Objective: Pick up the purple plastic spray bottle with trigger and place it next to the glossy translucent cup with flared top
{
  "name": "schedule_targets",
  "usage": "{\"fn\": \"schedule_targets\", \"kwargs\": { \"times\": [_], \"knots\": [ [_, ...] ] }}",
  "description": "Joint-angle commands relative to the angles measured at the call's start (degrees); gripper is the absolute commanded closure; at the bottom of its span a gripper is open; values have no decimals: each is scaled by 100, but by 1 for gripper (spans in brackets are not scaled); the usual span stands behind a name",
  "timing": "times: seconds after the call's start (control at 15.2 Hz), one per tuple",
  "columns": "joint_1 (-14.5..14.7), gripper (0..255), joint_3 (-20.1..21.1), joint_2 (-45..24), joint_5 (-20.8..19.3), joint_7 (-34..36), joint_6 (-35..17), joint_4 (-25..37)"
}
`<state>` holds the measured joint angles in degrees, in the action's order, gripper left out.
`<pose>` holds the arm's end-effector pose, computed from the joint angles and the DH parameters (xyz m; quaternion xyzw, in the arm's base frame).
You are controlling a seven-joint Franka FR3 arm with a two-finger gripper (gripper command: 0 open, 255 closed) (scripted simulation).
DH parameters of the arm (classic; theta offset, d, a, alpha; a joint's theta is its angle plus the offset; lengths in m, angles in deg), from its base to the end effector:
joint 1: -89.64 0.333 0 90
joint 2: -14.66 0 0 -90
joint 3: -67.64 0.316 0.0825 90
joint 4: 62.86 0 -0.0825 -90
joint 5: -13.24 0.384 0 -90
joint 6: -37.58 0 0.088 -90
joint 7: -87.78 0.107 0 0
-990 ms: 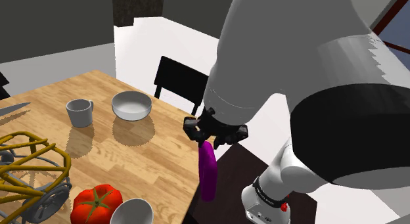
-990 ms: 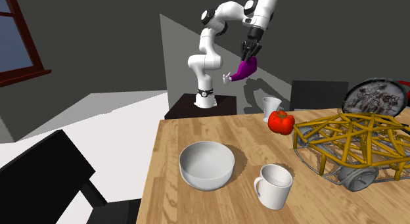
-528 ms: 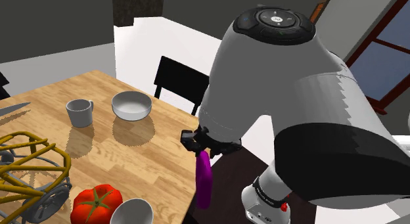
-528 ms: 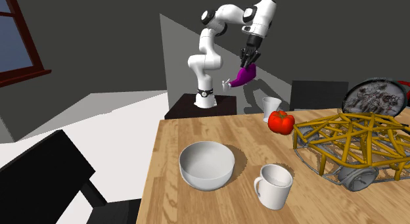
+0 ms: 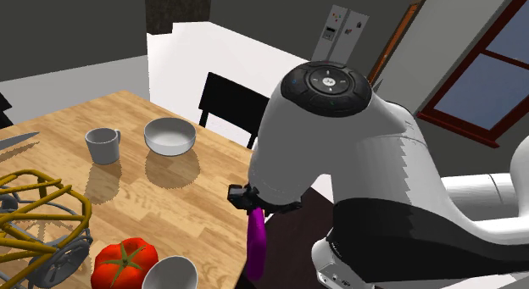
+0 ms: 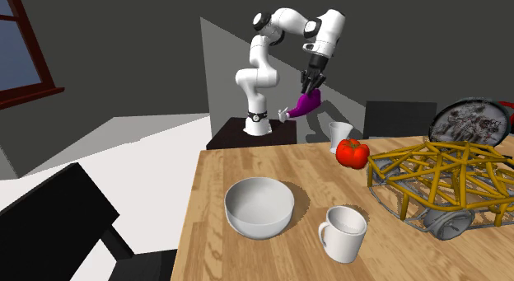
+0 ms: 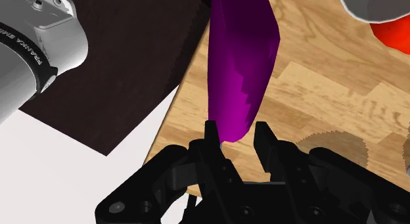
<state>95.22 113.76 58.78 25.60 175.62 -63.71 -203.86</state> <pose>0.2015 0.3146 0.4627 0.8943 -0.4170 0.1250 0.1041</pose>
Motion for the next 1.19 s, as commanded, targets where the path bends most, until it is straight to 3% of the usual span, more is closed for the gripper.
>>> {"fn": "schedule_targets", "kwargs": {
  "times": [0.0,1.12],
  "knots": [
    [7,255,63,-18,39,20,-169,-149],
    [-158,255,872,-538,313,365,-1567,-1014]
  ]
}}
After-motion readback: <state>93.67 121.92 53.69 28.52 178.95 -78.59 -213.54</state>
